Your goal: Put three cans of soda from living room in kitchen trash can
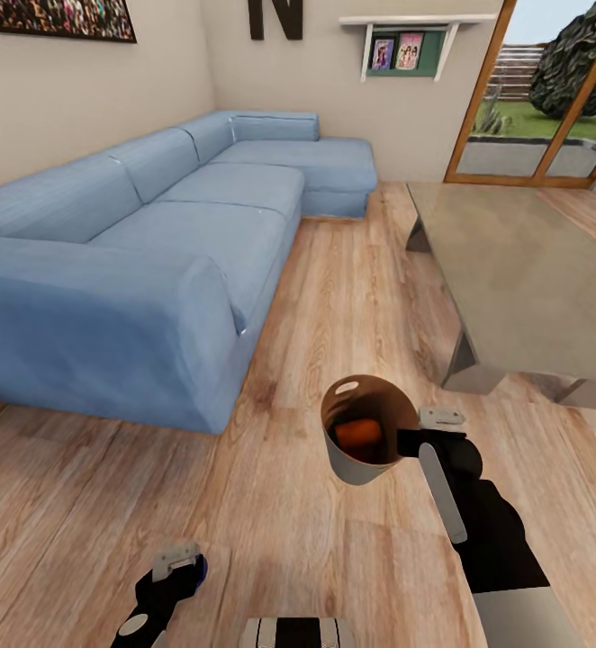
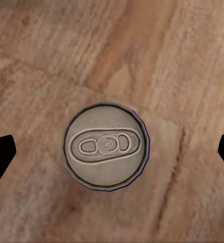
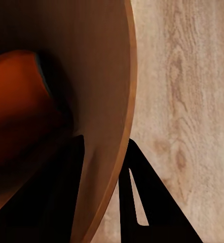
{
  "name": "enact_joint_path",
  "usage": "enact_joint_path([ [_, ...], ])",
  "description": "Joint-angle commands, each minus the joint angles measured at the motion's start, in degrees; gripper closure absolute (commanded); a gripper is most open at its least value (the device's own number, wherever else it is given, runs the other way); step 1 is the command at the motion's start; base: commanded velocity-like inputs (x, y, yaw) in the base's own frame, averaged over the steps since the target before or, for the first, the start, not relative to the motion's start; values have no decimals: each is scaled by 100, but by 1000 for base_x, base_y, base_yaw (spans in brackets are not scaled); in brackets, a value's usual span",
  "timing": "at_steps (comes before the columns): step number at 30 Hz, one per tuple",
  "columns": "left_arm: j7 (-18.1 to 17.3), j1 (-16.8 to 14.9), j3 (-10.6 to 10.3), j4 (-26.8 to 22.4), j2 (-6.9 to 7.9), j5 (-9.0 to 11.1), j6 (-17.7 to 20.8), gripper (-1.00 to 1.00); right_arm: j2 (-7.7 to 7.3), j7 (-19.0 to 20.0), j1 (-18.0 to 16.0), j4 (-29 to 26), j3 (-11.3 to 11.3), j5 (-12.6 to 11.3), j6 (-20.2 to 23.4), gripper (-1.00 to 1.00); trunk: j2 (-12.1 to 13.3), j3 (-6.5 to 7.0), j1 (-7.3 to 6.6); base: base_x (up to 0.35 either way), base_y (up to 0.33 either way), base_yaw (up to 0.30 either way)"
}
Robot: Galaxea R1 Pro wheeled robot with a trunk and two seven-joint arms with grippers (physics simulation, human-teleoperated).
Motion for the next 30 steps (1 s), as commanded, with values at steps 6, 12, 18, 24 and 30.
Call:
enact_joint_path([
  [6, 0, 0, 0, 0, 0, -1, 0, -100, 1, 10, -3, -3, 2, -21, -15, 100, -163, -72, 88, 0, 0, 0],
  [12, 0, 0, 0, -11, 0, -1, 0, -100, 1, 10, -3, -3, 2, -21, -18, 100, -163, -72, 88, 8, 0, 0],
  [18, 0, 0, 7, -125, 0, -1, 0, -100, 1, 10, -3, -3, 2, -21, -16, 100, -163, -72, 88, 147, 0, 0],
  [24, 0, 0, 11, -147, 0, -1, 0, -100, 1, 10, -3, -3, 2, -21, -18, 100, -163, -72, 88, 39, 0, 0],
  [30, 0, 0, 10, -149, 0, -1, 0, -100, 1, 10, -3, -3, 2, -21, -17, 100, -163, -72, 88, 4, 0, 0],
])
